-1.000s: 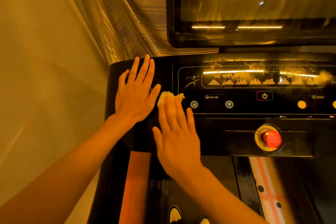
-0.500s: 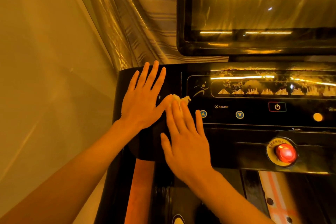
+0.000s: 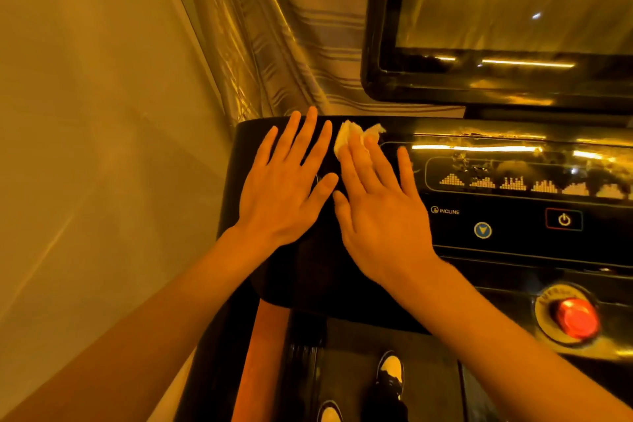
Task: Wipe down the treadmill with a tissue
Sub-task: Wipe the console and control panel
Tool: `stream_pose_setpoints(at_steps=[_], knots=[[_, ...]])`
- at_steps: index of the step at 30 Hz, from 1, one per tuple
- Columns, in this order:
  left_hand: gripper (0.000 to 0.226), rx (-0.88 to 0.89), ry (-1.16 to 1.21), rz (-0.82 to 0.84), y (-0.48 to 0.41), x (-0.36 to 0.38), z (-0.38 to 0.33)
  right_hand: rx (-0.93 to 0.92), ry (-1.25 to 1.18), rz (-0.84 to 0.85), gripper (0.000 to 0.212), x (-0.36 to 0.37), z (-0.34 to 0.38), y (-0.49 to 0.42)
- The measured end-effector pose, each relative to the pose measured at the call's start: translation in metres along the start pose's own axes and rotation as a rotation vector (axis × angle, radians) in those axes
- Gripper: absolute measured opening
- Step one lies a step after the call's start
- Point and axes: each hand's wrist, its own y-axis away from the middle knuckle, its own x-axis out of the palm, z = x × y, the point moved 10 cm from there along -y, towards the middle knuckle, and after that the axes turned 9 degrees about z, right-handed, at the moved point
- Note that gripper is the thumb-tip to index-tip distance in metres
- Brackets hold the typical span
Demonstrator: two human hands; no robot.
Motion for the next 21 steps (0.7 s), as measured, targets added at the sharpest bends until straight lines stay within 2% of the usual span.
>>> stream_pose_setpoints(at_steps=[3, 5, 11, 18, 21], knots=[[0.079, -0.008, -0.008, 0.003, 0.000, 0.000, 0.002, -0.050, 0.005, 0.040, 0.066, 0.014, 0.014, 0.043], [0.079, -0.005, -0.001, 0.007, 0.000, 0.000, 0.002, -0.074, 0.020, 0.025, 0.066, 0.016, 0.014, 0.036], [0.080, -0.018, 0.003, 0.029, 0.000, 0.001, 0.002, 0.019, -0.019, -0.015, 0.067, -0.008, -0.003, -0.030], [0.082, -0.024, 0.004, 0.035, -0.003, 0.003, 0.003, 0.254, -0.043, 0.017, 0.074, -0.018, -0.098, 0.032], [0.081, -0.031, 0.013, 0.041, -0.002, 0.005, 0.003, 0.261, -0.075, -0.013, 0.076, -0.019, -0.066, 0.012]])
